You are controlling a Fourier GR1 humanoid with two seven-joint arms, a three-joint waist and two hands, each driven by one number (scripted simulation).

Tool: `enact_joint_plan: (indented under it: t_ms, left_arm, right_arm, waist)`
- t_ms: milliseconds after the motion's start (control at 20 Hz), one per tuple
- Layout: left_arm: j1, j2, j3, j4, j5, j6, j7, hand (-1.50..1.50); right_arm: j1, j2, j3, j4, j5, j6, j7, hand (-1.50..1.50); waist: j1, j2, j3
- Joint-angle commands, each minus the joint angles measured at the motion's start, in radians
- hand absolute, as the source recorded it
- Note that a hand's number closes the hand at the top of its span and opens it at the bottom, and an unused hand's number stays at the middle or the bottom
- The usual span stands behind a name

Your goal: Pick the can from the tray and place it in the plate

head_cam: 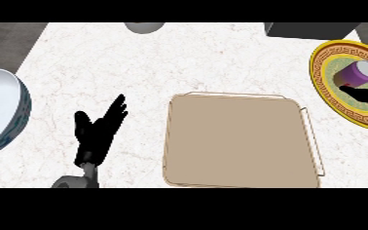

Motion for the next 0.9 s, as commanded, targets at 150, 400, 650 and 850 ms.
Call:
enact_joint_plan:
  t_ms: [150,400,650,850]
  left_arm:
    - [0.0,-0.013,0.003,0.023,-0.009,0.016,-0.022,0.0]
    - [0.017,0.011,0.026,0.028,0.007,-0.003,-0.019,0.0]
    - [0.001,-0.022,0.014,0.049,-0.007,0.022,-0.032,0.0]
    - [0.013,-0.002,0.026,0.005,0.006,0.016,0.002,0.0]
  right_arm:
    - [-0.033,-0.015,-0.152,0.021,-0.155,0.117,-0.112,-1.5]
    - [0.002,-0.077,-0.211,0.069,-0.211,0.223,-0.112,-1.5]
    - [0.061,-0.145,-0.202,0.091,-0.213,0.469,-0.131,-1.5]
    - [0.155,-0.19,-0.181,0.095,-0.195,0.628,-0.196,-1.5]
  waist:
    - [-0.016,-0.002,0.001]
    - [-0.025,-0.007,-0.002]
    - [-0.046,-0.01,-0.003]
    - [-0.049,-0.014,-0.001]
